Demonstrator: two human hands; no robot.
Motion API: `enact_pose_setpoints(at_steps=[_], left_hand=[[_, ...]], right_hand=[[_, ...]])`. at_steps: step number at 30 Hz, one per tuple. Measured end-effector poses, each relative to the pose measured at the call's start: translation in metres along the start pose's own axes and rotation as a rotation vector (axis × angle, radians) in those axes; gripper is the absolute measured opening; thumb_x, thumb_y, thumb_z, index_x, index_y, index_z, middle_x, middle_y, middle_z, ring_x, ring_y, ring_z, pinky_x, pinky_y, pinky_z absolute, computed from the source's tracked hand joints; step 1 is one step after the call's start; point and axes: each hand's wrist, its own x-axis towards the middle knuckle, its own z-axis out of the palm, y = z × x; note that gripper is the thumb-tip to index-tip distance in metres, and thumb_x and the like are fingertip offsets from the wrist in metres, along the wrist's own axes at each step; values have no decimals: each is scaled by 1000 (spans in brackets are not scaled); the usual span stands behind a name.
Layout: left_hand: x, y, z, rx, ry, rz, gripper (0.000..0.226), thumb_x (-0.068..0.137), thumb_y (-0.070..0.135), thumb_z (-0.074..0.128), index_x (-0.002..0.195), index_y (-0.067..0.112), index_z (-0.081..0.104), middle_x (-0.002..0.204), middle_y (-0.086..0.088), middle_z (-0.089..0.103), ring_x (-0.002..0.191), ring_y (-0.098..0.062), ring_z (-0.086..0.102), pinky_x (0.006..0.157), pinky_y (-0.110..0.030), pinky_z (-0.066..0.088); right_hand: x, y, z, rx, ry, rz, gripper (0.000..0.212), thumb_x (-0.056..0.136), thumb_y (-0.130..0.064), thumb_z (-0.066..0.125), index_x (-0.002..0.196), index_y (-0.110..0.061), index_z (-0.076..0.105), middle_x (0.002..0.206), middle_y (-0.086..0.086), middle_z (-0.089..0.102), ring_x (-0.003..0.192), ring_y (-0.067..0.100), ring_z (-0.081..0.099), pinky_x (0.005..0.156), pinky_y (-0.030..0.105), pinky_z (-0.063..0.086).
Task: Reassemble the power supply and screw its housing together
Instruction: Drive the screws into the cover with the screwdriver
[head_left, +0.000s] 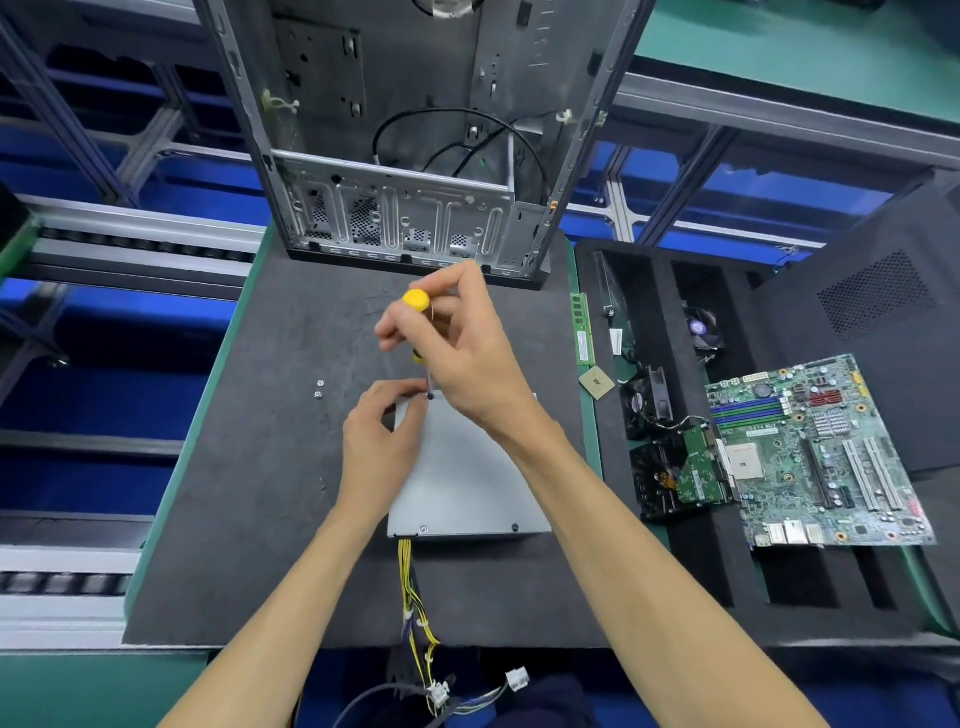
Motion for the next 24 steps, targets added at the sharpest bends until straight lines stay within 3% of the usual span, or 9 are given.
enact_pose_setpoints(at_steps=[2, 4, 5, 7, 10, 14, 18, 24], left_hand=[[0, 0, 0, -5, -2, 2, 22, 96, 8, 60, 99, 27, 71, 98, 7, 71, 100, -15, 63, 84, -23, 46], [0, -1, 0, -5, 2, 3, 20, 96, 9, 61, 101, 24, 73, 101, 7, 71, 103, -15, 64, 89, -29, 49], [-1, -1, -1, -3, 5, 4, 20, 96, 8, 61, 103, 23, 73, 103, 8, 72, 104, -14, 64, 92, -33, 51], [-1, 0, 0, -6, 13, 3, 21, 96, 7, 60, 105, 19, 75, 106, 8, 72, 107, -15, 64, 96, -39, 51], [-1, 1, -1, 11, 20, 13, 20, 96, 7, 61, 106, 16, 75, 106, 9, 72, 108, -15, 64, 95, -41, 52], [-1, 0, -1, 13, 14, 16, 20, 97, 9, 60, 107, 17, 75, 106, 10, 72, 108, -13, 63, 94, -36, 51], [0, -1, 0, -8, 16, 12, 20, 96, 10, 61, 106, 19, 75, 105, 11, 72, 107, -9, 63, 92, -24, 48], [1, -3, 1, -11, 25, 23, 20, 96, 8, 61, 105, 18, 75, 104, 8, 72, 104, -4, 63, 86, -9, 44]], right_hand=[[0, -3, -2, -93, -17, -24, 27, 96, -13, 65, 99, -20, 39, 77, 4, 69, 68, 27, 68, 69, 43, 56], [-1, -1, -3, -111, -44, -29, 18, 99, -20, 59, 106, -20, 42, 74, 1, 57, 68, 34, 54, 69, 53, 51], [-2, 1, -4, -87, -43, -16, 12, 101, -23, 53, 112, -23, 48, 75, 1, 49, 69, 33, 45, 69, 52, 46], [-5, 0, -3, -28, -29, 18, 27, 103, -25, 38, 123, -25, 56, 80, 3, 42, 73, 24, 38, 70, 41, 38], [-7, -3, -3, -3, -58, 49, 35, 104, -25, 31, 123, -22, 60, 87, 0, 48, 81, 15, 45, 78, 35, 36], [-6, -5, -6, -62, -75, 35, 27, 105, -23, 37, 114, -20, 61, 92, -1, 57, 85, 15, 58, 76, 29, 43], [-6, -3, -12, -26, -67, -4, 4, 103, -11, 52, 107, -10, 49, 92, 11, 68, 84, 20, 68, 75, 23, 49], [-5, -7, -14, -27, -28, -22, 26, 95, -8, 69, 97, -10, 43, 91, 15, 76, 84, 26, 76, 70, 21, 51]])
